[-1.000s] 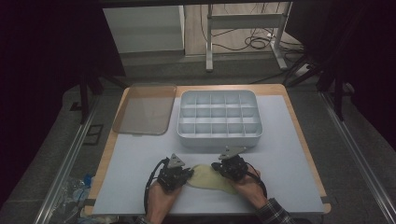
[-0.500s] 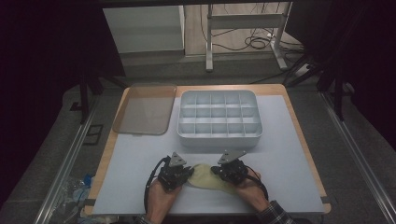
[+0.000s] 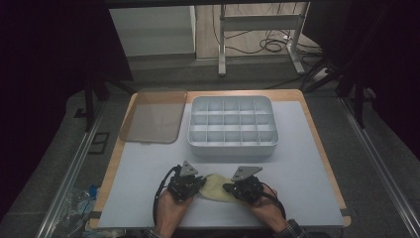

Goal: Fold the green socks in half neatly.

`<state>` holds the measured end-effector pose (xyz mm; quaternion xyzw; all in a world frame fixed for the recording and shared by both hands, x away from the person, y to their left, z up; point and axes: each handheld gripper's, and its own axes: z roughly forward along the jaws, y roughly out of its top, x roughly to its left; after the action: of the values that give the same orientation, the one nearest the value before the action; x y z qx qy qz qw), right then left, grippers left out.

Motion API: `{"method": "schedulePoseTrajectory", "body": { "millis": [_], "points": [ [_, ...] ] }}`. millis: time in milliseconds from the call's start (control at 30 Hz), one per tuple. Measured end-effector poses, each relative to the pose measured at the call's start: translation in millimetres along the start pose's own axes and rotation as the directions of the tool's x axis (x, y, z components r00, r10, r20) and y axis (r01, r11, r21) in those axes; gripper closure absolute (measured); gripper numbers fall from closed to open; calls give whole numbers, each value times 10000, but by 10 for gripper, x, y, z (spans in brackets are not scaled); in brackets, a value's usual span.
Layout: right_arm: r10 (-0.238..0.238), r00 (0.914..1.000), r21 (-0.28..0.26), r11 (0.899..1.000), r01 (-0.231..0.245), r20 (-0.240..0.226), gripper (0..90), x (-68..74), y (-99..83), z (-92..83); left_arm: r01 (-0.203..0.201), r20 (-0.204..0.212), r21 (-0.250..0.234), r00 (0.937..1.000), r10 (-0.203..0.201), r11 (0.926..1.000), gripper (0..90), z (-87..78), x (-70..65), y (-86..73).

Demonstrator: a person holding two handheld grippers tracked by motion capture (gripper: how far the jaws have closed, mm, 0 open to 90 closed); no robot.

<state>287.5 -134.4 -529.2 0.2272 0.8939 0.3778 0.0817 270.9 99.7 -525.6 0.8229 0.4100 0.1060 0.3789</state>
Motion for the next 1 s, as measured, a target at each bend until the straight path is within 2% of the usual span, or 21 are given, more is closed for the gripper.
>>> {"method": "schedulePoseTrajectory", "body": {
  "millis": [433, 1000],
  "points": [
    [-106, 9991, 16, 9999, 107, -422, 893, 134, -47, -37, -70, -45, 11, 10000, 70, 10000, 845, -13, -15, 18],
    [-353, 9973, 73, 9993, 358, -642, 893, 237, -67, -47, -75, -88, 88, 9999, 76, 9999, 841, -25, -26, 53]
  ]
}}
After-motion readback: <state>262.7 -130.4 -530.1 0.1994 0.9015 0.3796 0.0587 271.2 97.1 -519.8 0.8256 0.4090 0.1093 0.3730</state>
